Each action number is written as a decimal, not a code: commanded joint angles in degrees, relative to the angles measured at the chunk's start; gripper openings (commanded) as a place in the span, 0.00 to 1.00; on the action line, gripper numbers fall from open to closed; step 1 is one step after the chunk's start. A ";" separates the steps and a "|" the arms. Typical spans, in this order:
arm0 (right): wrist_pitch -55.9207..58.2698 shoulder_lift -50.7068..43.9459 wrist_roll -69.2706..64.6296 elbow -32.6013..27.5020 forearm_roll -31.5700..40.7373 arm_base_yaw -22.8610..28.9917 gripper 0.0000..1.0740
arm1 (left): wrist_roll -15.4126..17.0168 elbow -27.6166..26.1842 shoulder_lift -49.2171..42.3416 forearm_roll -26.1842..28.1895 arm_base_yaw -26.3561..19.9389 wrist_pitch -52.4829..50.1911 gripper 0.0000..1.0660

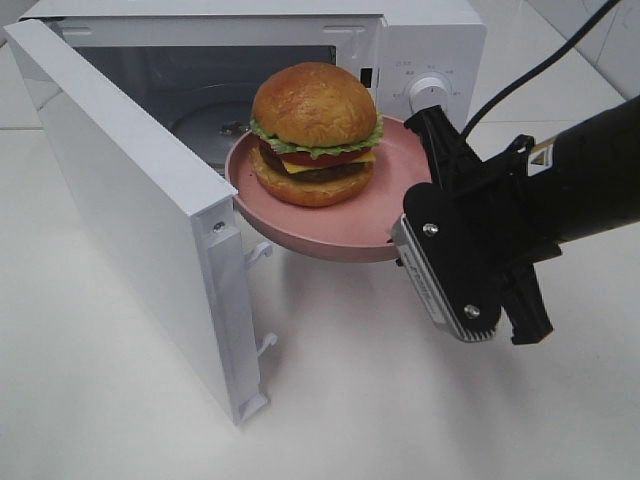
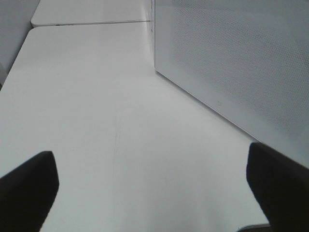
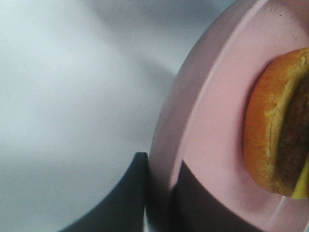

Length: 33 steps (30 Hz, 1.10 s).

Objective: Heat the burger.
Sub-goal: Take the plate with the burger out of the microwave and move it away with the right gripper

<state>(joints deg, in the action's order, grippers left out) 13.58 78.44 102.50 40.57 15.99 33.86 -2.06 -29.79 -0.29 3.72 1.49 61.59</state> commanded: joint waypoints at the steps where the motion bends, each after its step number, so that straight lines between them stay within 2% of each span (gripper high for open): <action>1: -2.01 -4.58 -5.90 -1.32 -4.81 -0.34 0.00 | 0.06 0.23 -0.40 0.40 -0.29 -0.40 0.92; 11: 1.95 -14.44 -18.45 -5.84 -17.02 -0.34 0.00 | 0.06 0.23 -0.40 0.40 -0.29 -0.40 0.92; 24: 7.22 -24.35 -29.11 -11.52 -25.04 -0.34 0.00 | 0.06 0.23 -0.40 0.40 -0.29 -0.40 0.92; 26: 9.74 -26.59 -37.64 -12.09 -31.11 -0.34 0.00 | 0.06 0.23 -0.40 0.40 -0.29 -0.40 0.92; 33: 12.78 -27.16 -51.62 -12.09 -39.48 -0.34 0.00 | 0.06 0.23 -0.40 0.40 -0.29 -0.40 0.92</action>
<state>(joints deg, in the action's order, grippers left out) 28.99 52.08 53.00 28.07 -20.97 33.80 -2.06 -29.79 -0.29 3.72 1.49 61.59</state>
